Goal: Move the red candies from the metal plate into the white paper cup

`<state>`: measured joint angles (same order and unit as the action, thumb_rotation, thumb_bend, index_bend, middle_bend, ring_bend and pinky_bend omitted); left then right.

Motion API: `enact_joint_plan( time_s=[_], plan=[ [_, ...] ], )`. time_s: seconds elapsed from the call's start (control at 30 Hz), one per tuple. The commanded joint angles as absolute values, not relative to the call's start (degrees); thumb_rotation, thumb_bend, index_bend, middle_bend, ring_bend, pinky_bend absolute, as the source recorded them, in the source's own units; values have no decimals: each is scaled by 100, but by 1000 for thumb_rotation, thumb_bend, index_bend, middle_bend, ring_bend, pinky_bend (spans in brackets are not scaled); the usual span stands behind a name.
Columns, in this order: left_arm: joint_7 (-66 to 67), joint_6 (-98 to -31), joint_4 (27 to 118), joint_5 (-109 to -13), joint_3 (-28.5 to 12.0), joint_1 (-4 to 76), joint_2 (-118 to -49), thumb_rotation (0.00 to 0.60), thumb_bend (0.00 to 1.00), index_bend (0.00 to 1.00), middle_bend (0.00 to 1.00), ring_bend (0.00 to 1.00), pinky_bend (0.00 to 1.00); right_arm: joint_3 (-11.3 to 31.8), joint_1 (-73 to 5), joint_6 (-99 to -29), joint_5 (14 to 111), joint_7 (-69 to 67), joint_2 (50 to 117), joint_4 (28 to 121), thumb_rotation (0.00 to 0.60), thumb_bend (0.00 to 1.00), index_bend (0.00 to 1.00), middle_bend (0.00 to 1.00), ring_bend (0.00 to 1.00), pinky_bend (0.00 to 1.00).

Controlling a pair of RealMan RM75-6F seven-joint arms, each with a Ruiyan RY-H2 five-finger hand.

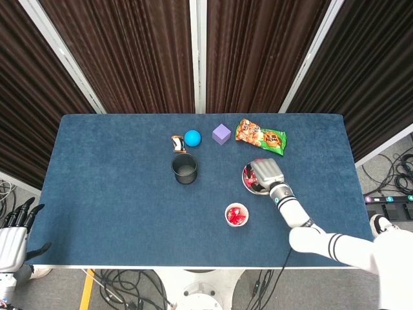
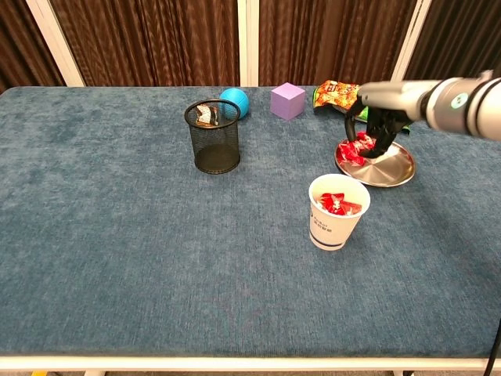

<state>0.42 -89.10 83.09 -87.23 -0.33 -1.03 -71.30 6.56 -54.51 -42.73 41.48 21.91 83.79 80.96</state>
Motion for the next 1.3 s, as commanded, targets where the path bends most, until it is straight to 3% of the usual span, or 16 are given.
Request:
enact_joint_plan(
  time_s=[0.03, 0.33, 0.6, 0.97, 1.13, 1.3],
  plan=[
    [69, -8926, 8343, -8741, -32, -101, -7109, 600, 0, 214, 161, 140, 194, 809, -5029, -4547, 5268, 1509, 7417, 9476, 600, 329, 592, 959, 933, 1000],
    [150, -8968, 8443, -8771, -15, -119, -7058, 600, 0, 214, 161, 140, 194, 487, -4792, -4446, 6386, 1199, 7240, 10054, 600, 328, 580, 959, 932, 1000],
    [119, -8955, 8413, -8753, -4, -130, -7070, 600, 0, 214, 161, 140, 194, 381, -4844, -4356, 6471, 1347, 7487, 9936, 600, 326, 531, 959, 929, 1000],
    [46, -8964, 8339, -8752, 1, -144, -7098, 600, 0, 214, 161, 140, 194, 313, -4787, -4443, 6543, 1444, 7376, 10102, 600, 307, 383, 959, 925, 1000],
    [11, -8978, 8307, -8745, 9, -165, -7103, 600, 0, 214, 161, 140, 195, 574, -4736, -4662, 6219, 1313, 7246, 9831, 600, 307, 374, 958, 925, 1000],
    [-6, -8982, 8298, -8754, 11, -167, -7126, 600, 0, 214, 161, 141, 194, 681, -5065, -4442, 5107, 1914, 7539, 8848, 600, 307, 371, 959, 925, 1000]
  ],
)
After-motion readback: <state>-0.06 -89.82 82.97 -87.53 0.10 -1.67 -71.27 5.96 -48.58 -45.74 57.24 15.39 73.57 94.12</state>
